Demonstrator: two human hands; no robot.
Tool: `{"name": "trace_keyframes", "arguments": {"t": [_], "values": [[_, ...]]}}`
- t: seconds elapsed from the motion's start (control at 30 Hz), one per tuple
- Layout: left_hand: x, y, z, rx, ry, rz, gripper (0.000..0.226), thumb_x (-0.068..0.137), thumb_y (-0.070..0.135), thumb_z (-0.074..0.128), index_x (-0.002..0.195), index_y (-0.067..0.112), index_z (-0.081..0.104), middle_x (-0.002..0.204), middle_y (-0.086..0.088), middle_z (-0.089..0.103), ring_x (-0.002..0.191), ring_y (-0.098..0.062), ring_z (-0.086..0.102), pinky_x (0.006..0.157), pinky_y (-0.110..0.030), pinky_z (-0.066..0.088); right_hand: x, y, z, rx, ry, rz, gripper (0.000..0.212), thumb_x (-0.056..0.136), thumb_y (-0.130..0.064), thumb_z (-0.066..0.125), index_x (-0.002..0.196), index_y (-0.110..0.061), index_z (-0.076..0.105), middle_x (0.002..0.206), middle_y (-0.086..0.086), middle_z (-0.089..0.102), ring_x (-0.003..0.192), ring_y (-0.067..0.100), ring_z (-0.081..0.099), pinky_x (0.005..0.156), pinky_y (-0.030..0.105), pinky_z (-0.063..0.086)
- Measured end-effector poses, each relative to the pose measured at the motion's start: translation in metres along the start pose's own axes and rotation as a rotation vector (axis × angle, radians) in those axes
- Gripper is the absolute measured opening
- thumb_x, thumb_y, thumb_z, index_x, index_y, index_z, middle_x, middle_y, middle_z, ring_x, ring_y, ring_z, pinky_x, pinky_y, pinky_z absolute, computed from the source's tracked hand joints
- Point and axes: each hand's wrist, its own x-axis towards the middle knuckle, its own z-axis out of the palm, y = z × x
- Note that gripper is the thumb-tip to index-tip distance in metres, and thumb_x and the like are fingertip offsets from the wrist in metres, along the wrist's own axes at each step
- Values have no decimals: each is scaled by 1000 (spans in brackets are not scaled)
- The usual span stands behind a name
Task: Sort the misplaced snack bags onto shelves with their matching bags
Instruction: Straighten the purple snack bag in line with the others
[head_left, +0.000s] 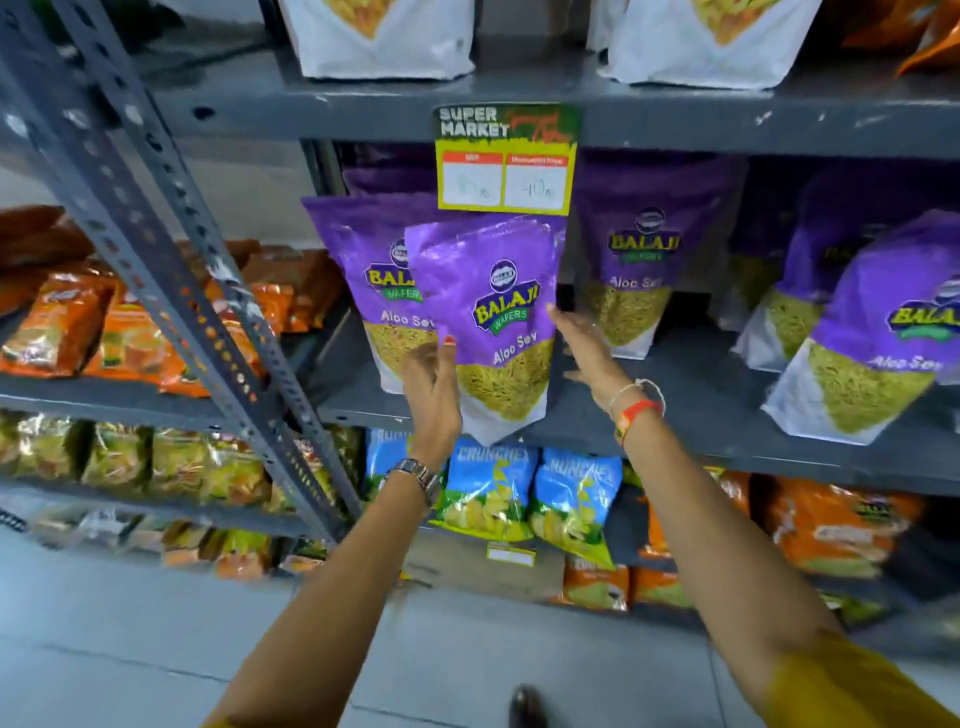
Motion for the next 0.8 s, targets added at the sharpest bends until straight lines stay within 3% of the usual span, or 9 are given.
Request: {"name": "trace_keyframes", "arguments": {"t": [0.07,0.13,0.27,0.47,0.57,0.63,0.7,0.8], "values": [[-3,-10,6,-9,-38,-145,51,90,44,44,129,11,35,130,-7,45,114,-17,43,101,-34,35,3,6,1,-11,-99,84,64,89,-54,49,140,-19,36,153,4,33,139,31,31,105,55,34],[-7,-16,11,-24,-79,-255,60,91,48,38,139,15,23,147,-9,30,130,-22,34,110,-39,28,3,12,2,-26,-186,154,78,81,-67,49,146,-28,28,159,-2,22,144,31,21,106,64,30],[-13,-20,21,-116,-63,-376,67,89,55,35,145,26,11,156,-4,17,141,-25,22,114,-55,21,1,20,5,-55,-195,133,62,82,-62,53,133,-30,40,147,0,43,133,29,41,101,62,41],[-17,-23,36,-185,-30,-372,73,89,54,36,146,27,0,158,-2,8,144,-24,15,116,-55,18,-4,29,-4,-129,-96,-3,64,63,-75,59,112,-35,59,122,-2,66,113,25,59,84,60,55],[-20,-17,51,-207,-87,-333,64,93,47,33,146,27,2,153,1,21,139,-20,25,113,-52,24,-8,27,-21,-110,-41,-67,30,78,-65,57,95,-40,62,105,-10,70,100,21,64,87,60,54],[-19,-8,68,-190,-126,-315,59,94,44,33,144,24,9,138,6,33,126,-13,34,110,-51,30,-7,25,-35,-35,4,-101,16,85,-54,57,94,-41,61,98,-18,68,93,6,61,93,52,52],[-15,-2,85,-185,-175,-299,53,94,41,34,140,19,19,131,6,39,118,-13,41,108,-51,35,-5,24,-50,-3,75,-121,16,85,-52,58,95,-39,62,99,-20,67,96,1,59,98,47,49],[-3,2,108,-159,-269,-319,50,91,44,41,129,13,32,131,-8,50,117,-24,53,102,-54,42,-3,27,-72,23,208,-91,23,74,-63,63,83,-42,65,100,-14,69,101,12,64,96,52,52]]}}
